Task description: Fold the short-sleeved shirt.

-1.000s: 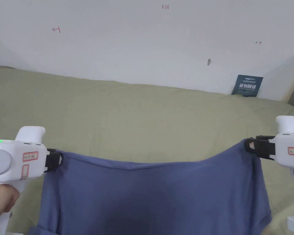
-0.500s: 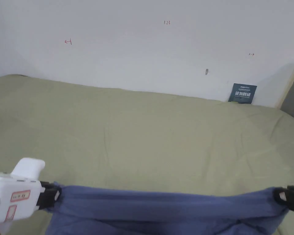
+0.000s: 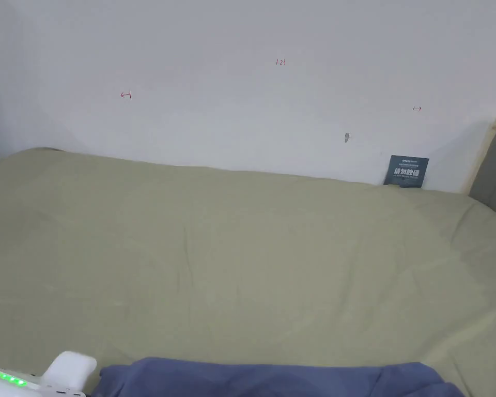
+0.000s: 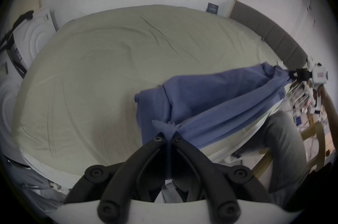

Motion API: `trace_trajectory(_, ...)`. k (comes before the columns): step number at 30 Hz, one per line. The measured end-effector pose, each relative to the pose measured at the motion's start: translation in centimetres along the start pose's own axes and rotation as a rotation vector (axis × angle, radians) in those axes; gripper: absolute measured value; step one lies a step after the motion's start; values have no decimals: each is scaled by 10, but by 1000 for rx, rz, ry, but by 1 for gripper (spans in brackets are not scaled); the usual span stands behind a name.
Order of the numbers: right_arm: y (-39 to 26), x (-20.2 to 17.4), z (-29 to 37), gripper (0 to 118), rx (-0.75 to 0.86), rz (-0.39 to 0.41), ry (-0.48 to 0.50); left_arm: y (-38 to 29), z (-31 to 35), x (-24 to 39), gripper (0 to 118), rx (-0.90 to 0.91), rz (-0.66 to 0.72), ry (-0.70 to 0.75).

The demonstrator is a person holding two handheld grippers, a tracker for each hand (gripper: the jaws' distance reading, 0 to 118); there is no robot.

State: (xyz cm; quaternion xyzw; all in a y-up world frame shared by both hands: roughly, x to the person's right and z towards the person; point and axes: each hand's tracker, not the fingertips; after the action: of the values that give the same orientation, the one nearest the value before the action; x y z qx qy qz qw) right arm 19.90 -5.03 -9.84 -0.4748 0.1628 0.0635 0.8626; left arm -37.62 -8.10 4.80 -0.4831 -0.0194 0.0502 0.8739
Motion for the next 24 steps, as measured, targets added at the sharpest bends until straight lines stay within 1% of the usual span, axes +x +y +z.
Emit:
trace_trajectory(3, -1, 0, 7, 1, -21, -10, 10, -5, 3, 0, 10, -22, -10, -8)
trace_trajectory(5, 0, 2, 13, 1, -16, -20, 7, -9, 6, -1, 14, -29, -6, 17)
trace_trajectory(6, 2, 3, 16, 3, -14, -26, 7, -11, 8, -2, 20, -28, 6, 17)
trace_trajectory(7, 1, 2, 21, 4, -16, -38, 3, -13, 11, -4, 27, -9, 18, 15)
trace_trajectory(8, 2, 2, 27, 5, -18, -43, -1, -14, 14, -6, 39, 4, 33, 15)
trace_trajectory(9, 2, 2, 34, 7, -15, -37, -5, -15, 17, -8, 64, 9, 52, 15)
trace_trajectory(10, 3, 1, 41, 16, -1, -22, -14, -15, 23, -10, 83, 42, 83, 21)
trace_trajectory(11, 2, -4, 53, 37, 38, -4, -31, -16, 31, -11, 93, 93, 104, 26)
trace_trajectory(12, 3, -6, 63, 74, 83, 2, -34, -15, 42, -13, 97, 157, 127, 12)
trace_trajectory(13, 6, -8, 72, 88, 115, -1, -10, -13, 51, -14, 98, 216, 154, 4)
trace_trajectory(15, 12, -19, 91, 88, 192, -22, 82, -6, 67, -15, 98, 307, 188, 8)
trace_trajectory(16, 17, -26, 96, 88, 226, -8, 116, 0, 73, -15, 95, 346, 200, 6)
trace_trajectory(17, 23, -37, 98, 88, 256, 31, 129, 5, 79, -18, 82, 377, 208, -19)
trace_trajectory(18, 29, -48, 97, 74, 261, 82, 126, 9, 81, -20, 27, 393, 231, -43)
trace_trajectory(19, 34, -60, 94, 40, 253, 109, 99, 14, 83, -22, 0, 397, 278, -41)
trace_trajectory(20, 40, -74, 88, 0, 239, 148, 80, 17, 80, -24, 0, 364, 293, -8)
trace_trajectory(21, 43, -89, 79, 0, 262, 213, 73, 15, 77, -22, 0, 426, 290, 57)
trace_trajectory(22, 43, -99, 74, 0, 279, 233, 81, 14, 75, -22, 0, 417, 275, 21)
trace_trajectory(23, 43, -116, 66, 0, 255, 256, 102, 11, 72, -24, 0, 380, 321, -13)
trace_trajectory(24, 42, -129, 59, 0, 235, 266, 143, 8, 70, -23, 0, 386, 307, 54)
